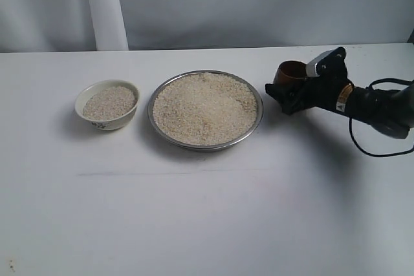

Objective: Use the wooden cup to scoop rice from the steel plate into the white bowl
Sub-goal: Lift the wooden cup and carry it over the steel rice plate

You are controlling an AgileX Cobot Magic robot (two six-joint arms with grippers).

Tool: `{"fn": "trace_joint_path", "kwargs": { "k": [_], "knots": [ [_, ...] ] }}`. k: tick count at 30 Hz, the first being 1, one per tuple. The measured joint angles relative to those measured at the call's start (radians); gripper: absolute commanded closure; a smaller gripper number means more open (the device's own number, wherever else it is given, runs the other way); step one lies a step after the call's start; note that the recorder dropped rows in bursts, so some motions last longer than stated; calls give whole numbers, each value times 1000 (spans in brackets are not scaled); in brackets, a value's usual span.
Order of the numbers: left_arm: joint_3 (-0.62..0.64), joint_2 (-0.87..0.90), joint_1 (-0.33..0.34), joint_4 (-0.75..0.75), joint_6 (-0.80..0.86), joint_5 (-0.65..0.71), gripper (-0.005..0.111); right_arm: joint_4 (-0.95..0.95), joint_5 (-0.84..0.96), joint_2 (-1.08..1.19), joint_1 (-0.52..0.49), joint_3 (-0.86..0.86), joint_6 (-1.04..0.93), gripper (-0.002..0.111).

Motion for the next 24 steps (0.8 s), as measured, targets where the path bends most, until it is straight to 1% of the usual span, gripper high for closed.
{"fn": "trace_joint_path", "kwargs": {
  "k": [2,4,6,7,9,10,11,12,18,21,24],
  "knots": [
    [0,0,0,0,0,0,107,-23,108,-52,19,0,33,108],
    [0,0,0,0,0,0,107,-53,259,-134,68,0,45,108],
    [0,0,0,0,0,0,107,-84,523,-255,168,-20,39,108],
    [0,0,0,0,0,0,107,-109,620,-292,207,-36,36,108],
    [0,0,0,0,0,0,107,-173,863,-356,307,-103,26,108],
    [0,0,0,0,0,0,107,-200,1019,-374,373,-146,-7,108],
    [0,0,0,0,0,0,107,-212,1102,-380,409,-181,-52,108],
    [0,0,0,0,0,0,107,-217,1234,-382,471,-231,-137,108],
    [0,0,0,0,0,0,107,-218,1518,-340,634,-344,-530,108],
    [0,0,0,0,0,0,107,-218,1614,-299,677,-379,-679,108],
    [0,0,0,0,0,0,107,-216,1697,-254,691,-395,-799,108]
  ]
}}
